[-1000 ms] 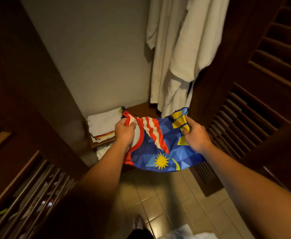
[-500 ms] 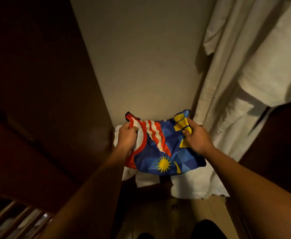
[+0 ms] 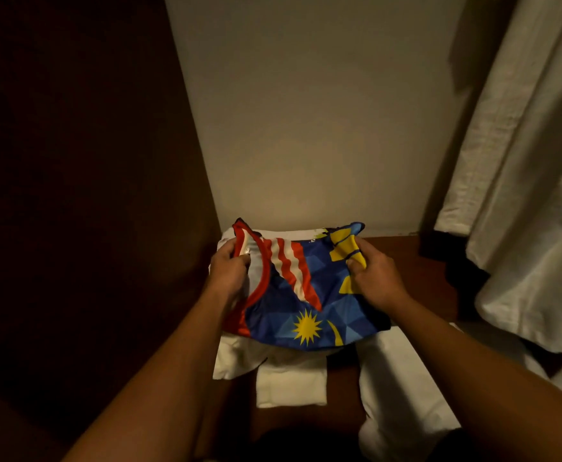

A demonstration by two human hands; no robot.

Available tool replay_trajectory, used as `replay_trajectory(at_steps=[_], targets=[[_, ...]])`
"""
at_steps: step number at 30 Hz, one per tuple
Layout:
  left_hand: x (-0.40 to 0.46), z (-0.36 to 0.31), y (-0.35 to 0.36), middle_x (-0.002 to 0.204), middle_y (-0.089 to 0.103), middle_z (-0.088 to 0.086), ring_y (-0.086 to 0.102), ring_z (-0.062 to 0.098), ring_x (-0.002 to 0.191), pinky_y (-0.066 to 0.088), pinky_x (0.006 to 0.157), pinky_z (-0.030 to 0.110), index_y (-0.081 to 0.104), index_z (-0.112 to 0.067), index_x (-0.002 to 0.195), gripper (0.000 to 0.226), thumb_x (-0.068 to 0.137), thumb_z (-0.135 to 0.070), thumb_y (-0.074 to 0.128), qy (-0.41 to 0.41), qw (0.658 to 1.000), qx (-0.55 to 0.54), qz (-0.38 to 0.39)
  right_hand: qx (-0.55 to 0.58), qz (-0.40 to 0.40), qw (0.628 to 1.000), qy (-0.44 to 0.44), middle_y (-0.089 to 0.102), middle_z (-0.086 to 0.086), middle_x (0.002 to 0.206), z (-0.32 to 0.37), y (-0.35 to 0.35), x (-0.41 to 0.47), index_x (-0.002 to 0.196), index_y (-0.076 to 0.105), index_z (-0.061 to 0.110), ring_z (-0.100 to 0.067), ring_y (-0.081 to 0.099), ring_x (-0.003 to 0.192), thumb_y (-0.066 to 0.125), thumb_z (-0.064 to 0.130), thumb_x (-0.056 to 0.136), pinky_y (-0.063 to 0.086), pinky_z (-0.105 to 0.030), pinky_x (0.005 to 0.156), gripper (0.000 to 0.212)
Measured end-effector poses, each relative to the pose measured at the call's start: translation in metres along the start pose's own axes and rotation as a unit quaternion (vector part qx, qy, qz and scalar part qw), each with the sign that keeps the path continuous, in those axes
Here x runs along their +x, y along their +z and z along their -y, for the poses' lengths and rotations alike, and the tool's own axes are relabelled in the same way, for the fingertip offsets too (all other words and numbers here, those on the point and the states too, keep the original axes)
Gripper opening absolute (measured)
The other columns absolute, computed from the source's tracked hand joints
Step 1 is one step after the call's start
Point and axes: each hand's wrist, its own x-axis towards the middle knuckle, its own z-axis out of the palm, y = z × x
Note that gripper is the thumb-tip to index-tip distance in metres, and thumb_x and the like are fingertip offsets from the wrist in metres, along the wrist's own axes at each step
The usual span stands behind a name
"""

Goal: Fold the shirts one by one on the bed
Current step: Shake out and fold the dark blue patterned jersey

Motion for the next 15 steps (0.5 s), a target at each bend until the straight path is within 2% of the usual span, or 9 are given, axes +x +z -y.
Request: replay_trajectory(at_steps=[3,6,8,15], targets=[[0.017,0.027,0.0,0.119,0.072,0.0,0.07,0.024,0.105,0.056,0.098,0.048,0.065,-0.033,0.13,0.056,0.076,-0.017,0.062,-0.003,1.0,-0.007,-0.005,0.021,0.004,1.0,-0.003,0.07,-0.003,0.109,-0.015,0.016,-0.001,0.138,0.059,0.028,-0.025,0.063,0.091,0.057,0.004,0.096,0.047,-0.032,0.073,0.048],[0.013,0.019,0.001,0.127,0.068,0.004,0.067,0.025,0.111,0.053,0.102,0.048,0.06,-0.026,0.139,0.049,0.094,-0.006,0.059,-0.001,1.0,-0.008,0.002,0.039,0.009,0.999,0.011,0.068,0.005,0.108,-0.022,0.029,0.007,0.137,0.059,0.027,-0.018,0.062,0.091,0.058,0.003,0.096,0.041,-0.022,0.071,0.048],[0.025,0.014,0.004,0.131,0.066,0.007,0.067,0.026,0.113,0.053,0.103,0.047,0.057,-0.022,0.142,0.049,0.098,-0.002,0.055,0.002,1.0,-0.018,0.001,0.048,0.005,0.999,0.012,0.067,0.008,0.109,-0.023,0.033,0.019,0.136,0.06,0.028,-0.016,0.063,0.095,0.059,0.003,0.096,0.041,-0.019,0.073,0.048],[0.098,-0.012,0.01,0.12,0.071,0.013,0.069,0.027,0.103,0.057,0.095,0.043,0.062,-0.015,0.138,0.048,0.097,0.008,0.051,0.03,0.997,-0.051,-0.043,0.073,-0.03,0.997,0.025,0.071,0.0,0.114,-0.026,0.047,0.099,0.133,0.063,0.021,-0.018,0.064,0.099,0.06,0.003,0.095,0.046,-0.023,0.076,0.042]])
